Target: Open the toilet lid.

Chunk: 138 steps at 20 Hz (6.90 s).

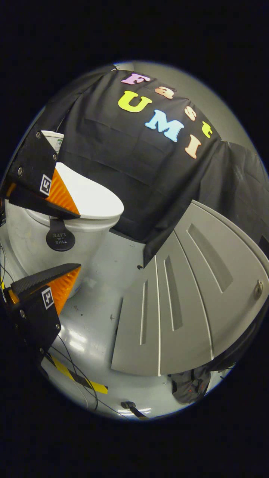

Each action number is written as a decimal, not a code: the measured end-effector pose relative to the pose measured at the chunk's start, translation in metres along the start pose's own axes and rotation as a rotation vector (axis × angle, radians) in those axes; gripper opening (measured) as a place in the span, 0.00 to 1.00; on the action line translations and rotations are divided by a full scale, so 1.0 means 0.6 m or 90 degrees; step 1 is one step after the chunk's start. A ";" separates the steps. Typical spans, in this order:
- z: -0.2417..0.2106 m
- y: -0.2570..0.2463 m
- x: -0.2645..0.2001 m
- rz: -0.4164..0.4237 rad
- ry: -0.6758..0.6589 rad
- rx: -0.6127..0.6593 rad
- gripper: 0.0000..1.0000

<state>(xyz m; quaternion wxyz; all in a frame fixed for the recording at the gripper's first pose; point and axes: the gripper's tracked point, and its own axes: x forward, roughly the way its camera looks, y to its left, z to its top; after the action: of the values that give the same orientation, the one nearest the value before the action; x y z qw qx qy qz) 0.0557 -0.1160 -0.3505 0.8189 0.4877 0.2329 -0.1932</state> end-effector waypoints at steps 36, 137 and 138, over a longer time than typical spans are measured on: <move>0.061 0.399 -0.179 0.086 -0.092 -0.209 0.00; -0.066 0.497 -0.451 0.283 -0.293 -0.675 0.95; -0.068 0.498 -0.451 0.284 -0.292 -0.674 0.95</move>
<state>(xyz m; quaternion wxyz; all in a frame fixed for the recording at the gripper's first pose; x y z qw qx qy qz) -0.0110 0.0786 -0.0014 0.9997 -0.0016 0.0076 0.0249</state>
